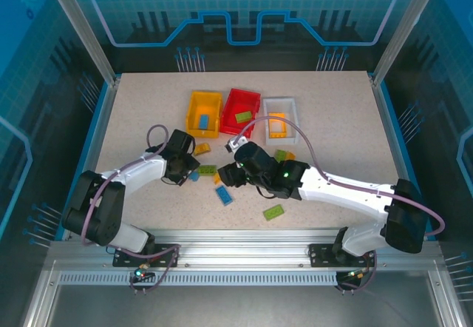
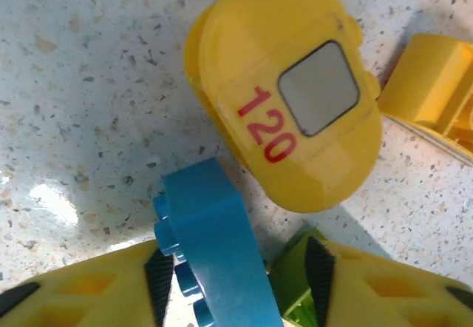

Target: Sort the legos into containers by color

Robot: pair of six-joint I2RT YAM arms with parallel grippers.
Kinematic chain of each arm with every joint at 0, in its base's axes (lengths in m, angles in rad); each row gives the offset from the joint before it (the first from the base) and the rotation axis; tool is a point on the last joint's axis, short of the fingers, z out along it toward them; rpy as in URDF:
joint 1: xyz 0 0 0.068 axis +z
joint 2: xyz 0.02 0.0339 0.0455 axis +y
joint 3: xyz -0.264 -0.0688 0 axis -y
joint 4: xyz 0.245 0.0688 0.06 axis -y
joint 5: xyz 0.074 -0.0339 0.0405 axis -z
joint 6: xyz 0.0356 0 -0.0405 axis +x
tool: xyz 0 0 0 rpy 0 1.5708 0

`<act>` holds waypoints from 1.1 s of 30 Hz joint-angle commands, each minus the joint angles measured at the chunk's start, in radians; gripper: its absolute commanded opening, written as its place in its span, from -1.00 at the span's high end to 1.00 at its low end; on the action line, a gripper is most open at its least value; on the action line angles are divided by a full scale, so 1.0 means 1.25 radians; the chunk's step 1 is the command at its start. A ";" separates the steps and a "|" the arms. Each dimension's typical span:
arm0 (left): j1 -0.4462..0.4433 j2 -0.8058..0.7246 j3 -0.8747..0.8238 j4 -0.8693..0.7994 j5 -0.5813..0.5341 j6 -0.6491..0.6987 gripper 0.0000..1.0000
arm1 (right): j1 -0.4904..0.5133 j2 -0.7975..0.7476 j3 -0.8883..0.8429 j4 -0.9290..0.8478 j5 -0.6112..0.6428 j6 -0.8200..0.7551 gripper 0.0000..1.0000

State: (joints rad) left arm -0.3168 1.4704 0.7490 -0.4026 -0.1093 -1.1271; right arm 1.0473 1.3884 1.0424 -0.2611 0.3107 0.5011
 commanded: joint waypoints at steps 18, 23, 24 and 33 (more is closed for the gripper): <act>-0.004 -0.202 0.079 -0.157 -0.078 0.172 0.54 | -0.050 -0.114 -0.100 0.110 0.012 0.071 -0.15; 0.002 -0.032 0.309 -0.177 -0.057 0.359 0.53 | -0.137 -0.136 -0.126 0.177 -0.057 0.125 -0.15; 0.004 0.011 0.364 -0.184 -0.060 0.393 0.53 | -0.149 -0.135 -0.120 0.173 -0.063 0.126 -0.15; 0.044 0.414 0.817 -0.270 -0.052 0.582 0.50 | -0.195 -0.127 -0.071 0.113 -0.052 0.123 -0.15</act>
State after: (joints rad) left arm -0.2935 1.9003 1.6646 -0.6601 -0.1936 -0.5205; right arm 0.8268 1.2369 0.9211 -0.1143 0.2535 0.6365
